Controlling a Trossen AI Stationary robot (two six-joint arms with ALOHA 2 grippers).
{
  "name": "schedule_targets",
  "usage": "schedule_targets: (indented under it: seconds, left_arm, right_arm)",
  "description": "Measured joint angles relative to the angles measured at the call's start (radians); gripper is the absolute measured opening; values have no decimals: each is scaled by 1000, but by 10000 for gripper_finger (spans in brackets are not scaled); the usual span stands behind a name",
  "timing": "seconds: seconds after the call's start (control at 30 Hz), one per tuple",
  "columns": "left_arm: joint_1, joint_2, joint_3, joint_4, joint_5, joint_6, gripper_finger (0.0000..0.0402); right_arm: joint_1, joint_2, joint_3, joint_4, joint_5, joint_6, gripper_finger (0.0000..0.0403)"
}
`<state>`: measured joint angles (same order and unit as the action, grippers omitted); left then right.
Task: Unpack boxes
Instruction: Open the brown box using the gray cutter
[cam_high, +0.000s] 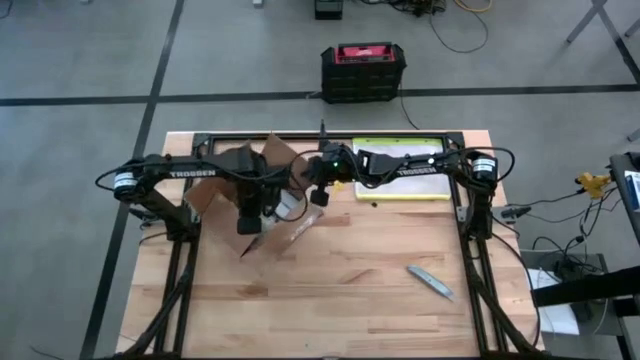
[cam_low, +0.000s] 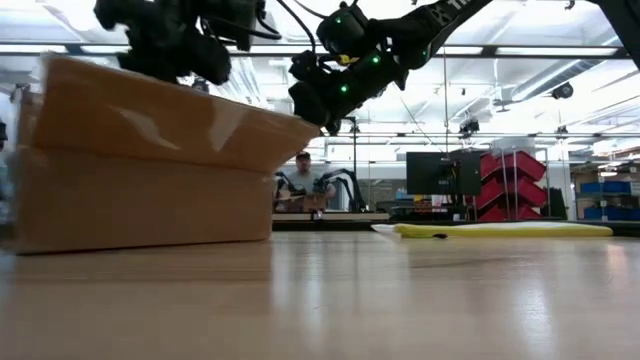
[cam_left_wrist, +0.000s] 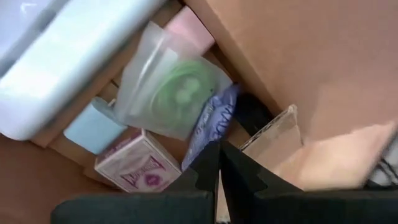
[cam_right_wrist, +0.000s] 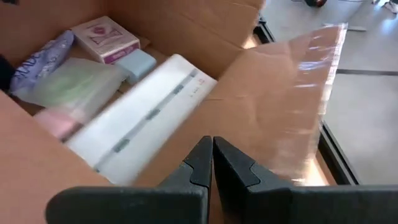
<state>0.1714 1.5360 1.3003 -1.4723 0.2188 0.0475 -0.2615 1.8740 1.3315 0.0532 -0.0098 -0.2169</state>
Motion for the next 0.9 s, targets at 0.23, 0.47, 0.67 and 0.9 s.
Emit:
schedule_targets:
  seconds: [0.23, 0.47, 0.67, 0.9]
  left_arm:
    - [-80, -8, 29, -102, 41, -119, 0]
    - [-154, -33, 35, -100, 180, -271, 0]
    - [-279, -61, 29, -100, 247, -480, 0]
    - [-501, -128, 16, -90, 158, -795, 0]
  right_arm:
    - [1, 0, 0, 1, -1, 8, 0]
    - [33, 0, 0, 4, -152, 70, 0]
    - [101, 0, 3, 4, -148, 64, 0]
    - [119, 0, 3, -13, -42, 49, 0]
